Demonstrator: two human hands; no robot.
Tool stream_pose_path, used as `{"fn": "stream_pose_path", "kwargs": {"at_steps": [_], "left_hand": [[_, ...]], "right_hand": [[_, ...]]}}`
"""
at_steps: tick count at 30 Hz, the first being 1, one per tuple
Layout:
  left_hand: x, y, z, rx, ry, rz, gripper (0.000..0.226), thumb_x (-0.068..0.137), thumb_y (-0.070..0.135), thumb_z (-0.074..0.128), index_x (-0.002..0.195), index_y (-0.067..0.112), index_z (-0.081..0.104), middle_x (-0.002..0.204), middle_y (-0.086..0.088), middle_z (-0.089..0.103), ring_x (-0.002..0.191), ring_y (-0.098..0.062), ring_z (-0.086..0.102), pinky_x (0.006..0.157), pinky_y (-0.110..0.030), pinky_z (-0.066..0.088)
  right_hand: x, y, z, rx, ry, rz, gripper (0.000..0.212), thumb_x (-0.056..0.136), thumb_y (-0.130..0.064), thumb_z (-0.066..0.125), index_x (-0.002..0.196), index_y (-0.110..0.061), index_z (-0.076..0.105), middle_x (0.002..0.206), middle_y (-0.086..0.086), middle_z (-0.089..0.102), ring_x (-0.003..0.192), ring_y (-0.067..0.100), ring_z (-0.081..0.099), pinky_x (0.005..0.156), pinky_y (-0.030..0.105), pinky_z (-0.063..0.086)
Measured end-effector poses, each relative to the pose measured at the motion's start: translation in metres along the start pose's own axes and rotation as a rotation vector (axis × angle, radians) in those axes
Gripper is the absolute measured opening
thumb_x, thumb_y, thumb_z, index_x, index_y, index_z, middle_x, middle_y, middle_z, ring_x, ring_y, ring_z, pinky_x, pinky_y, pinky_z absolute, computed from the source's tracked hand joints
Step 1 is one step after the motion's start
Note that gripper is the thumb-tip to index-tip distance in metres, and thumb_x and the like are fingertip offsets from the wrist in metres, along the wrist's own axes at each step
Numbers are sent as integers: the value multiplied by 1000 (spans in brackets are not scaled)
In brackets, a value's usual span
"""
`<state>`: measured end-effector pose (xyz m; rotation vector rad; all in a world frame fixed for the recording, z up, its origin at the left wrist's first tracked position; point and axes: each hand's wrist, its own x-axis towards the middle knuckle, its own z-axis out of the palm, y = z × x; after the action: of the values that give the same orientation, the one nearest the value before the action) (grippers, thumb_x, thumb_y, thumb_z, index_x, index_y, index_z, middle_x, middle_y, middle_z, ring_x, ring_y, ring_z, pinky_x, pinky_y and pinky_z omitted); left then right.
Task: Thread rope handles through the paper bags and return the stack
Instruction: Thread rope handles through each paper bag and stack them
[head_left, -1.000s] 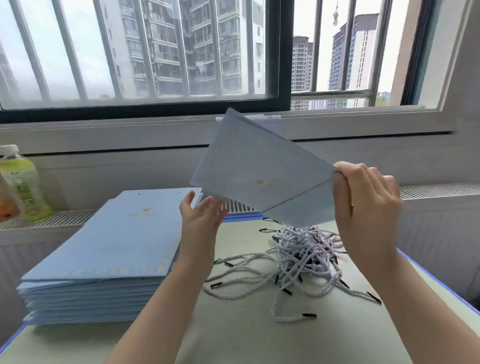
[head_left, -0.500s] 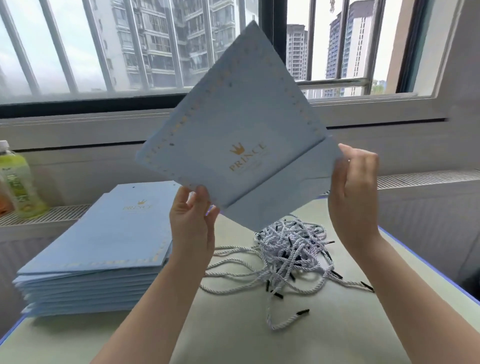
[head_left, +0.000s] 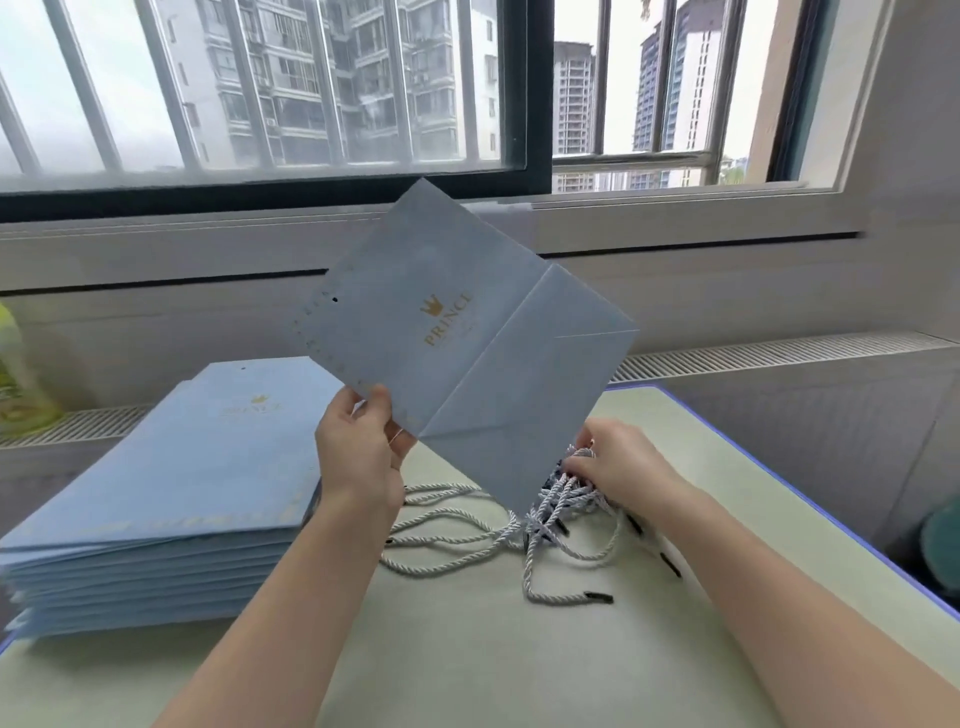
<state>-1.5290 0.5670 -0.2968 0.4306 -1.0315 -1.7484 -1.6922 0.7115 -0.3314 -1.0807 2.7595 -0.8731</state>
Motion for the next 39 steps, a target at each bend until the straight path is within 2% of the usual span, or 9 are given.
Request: {"fn": "stream_pose_path", "kwargs": {"at_steps": [5,11,14,18,21,27,32,36,39], "left_hand": [[3,-3,-2,78,93,-29,19,98,4,45,91,12,61,86,0,64,73,-13,62,58,-23,55],[1,-5,1,157,176,-41,30,97,3,41,72,15,53,75,1,56,68,-15,53,68,-30,45],[2,-7,-2,210,231,-48,31,94,0,39,66,12,43,67,-3,43,59,-17,42,58,-29,34],[3,-9,-6,451,211,-28,34,93,0,36,62,12,28,62,-4,28,57,-20,28,53,-26,25],[-5,-10,0,592,78,-35,37,90,-5,35,60,12,24,59,-4,26,53,-19,24,43,-19,24],[-6,-49,-2,721,-39,-139,14,84,1,35,83,13,41,73,-10,40,64,-21,37,55,-33,33],[-22,-42,9,1131,-54,-47,33,87,-3,45,117,4,33,120,-19,41,111,-34,40,94,-41,34],[-33,-46,9,1198,-438,333,80,89,29,62,150,13,13,153,-3,21,142,-17,15,110,-21,11],[-44,-45,20,954,-713,301,62,86,29,66,141,23,37,136,15,43,130,-3,36,98,-9,23]], "right_hand": [[7,8,-13,464,192,1,16,81,-6,61,67,-11,65,59,-3,56,55,10,48,59,25,42],[6,8,-45,1056,307,18,22,89,3,55,82,-15,66,68,-6,66,56,-1,60,64,14,49],[4,7,-56,1083,489,-40,11,89,2,57,92,-4,66,71,-1,65,57,-1,61,63,13,50],[-8,0,-74,1060,563,-227,16,91,-7,58,89,-21,66,80,-5,67,74,-1,62,67,10,45],[-17,-10,-78,965,517,-392,14,88,-14,58,94,-23,66,91,-2,68,92,10,63,83,16,46],[-31,-34,-70,899,379,-553,21,86,-15,53,103,-19,64,93,0,68,98,11,62,87,18,44],[-38,-45,-70,1233,114,-550,27,85,-14,52,110,-13,62,100,1,64,113,20,56,96,41,43],[-45,-55,-66,1400,-214,-561,34,86,-13,48,118,-8,58,108,7,62,123,26,50,101,46,39],[-49,-62,-57,1408,-455,-620,38,87,-14,54,125,-7,55,115,8,61,125,25,47,104,48,37]]}}
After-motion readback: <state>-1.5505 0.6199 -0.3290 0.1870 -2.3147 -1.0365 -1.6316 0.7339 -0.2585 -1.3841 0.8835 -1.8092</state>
